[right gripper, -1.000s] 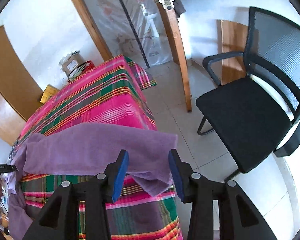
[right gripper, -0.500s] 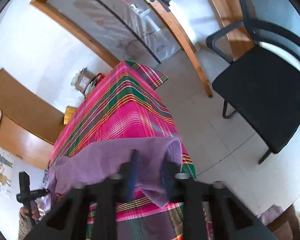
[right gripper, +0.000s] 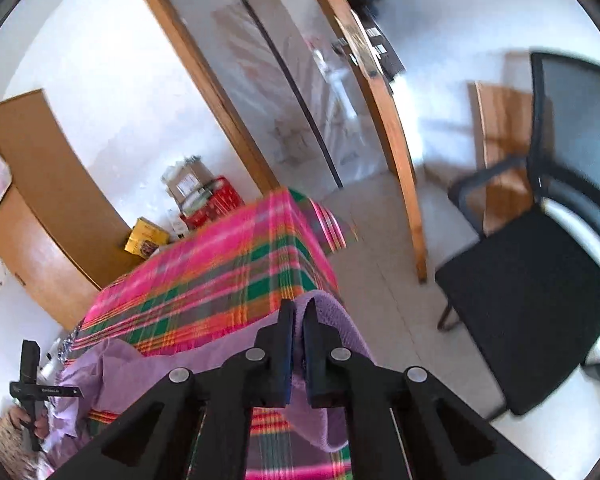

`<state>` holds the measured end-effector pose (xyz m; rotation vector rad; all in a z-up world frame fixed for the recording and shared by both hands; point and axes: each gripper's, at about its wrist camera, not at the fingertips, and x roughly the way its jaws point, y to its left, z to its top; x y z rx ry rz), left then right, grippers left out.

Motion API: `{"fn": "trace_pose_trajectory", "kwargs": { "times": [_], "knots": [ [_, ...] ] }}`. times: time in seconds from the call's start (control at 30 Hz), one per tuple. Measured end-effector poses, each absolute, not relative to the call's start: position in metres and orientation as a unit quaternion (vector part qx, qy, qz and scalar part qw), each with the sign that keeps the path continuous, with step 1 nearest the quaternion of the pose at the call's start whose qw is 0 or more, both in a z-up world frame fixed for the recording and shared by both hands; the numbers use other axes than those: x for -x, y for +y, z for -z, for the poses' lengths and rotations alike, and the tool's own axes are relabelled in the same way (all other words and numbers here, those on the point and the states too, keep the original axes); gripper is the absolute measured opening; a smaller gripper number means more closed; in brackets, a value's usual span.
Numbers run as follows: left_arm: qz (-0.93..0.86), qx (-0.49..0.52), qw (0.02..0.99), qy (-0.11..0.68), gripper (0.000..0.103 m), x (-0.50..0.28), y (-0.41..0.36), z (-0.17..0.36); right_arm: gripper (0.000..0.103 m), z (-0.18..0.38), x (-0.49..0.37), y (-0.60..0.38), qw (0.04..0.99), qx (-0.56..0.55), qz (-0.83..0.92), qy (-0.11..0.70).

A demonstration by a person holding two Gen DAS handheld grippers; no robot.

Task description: Fold clothes

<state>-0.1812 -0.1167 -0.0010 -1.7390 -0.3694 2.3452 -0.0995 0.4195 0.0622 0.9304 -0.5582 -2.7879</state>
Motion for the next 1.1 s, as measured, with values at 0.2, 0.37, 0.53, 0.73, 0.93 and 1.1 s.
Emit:
{"fn": "trace_pose_trajectory", "kwargs": {
  "times": [0.2,0.37,0.53,0.73,0.93,1.1],
  "knots": [
    [-0.795,0.586,0.098,-0.120,0.016,0.178,-0.115,0.000,0.004,-0.049,0.074,0.418,0.112,-0.317,0.927,-0.167],
    [-0.793,0.589,0.097,-0.121,0.016,0.181,-0.115,0.000,0.004,-0.021,0.039,0.429,0.125,-0.348,0.914,-0.169],
    [-0.792,0.591,0.096,-0.120,0.016,0.180,-0.113,0.000,0.004,-0.007,0.016,0.429,0.131,-0.365,0.906,-0.167],
    [-0.793,0.591,0.100,-0.107,0.016,0.177,-0.108,-0.006,0.004,0.012,0.004,0.422,0.140,-0.408,0.891,-0.143],
    [-0.804,0.578,0.105,-0.086,0.015,0.176,-0.101,-0.021,0.008,0.029,0.002,0.414,0.131,-0.457,0.873,-0.104],
    [-0.805,0.579,0.106,-0.078,0.015,0.181,-0.097,-0.026,0.015,0.014,0.006,0.413,0.113,-0.449,0.883,-0.077]
  ]
}}
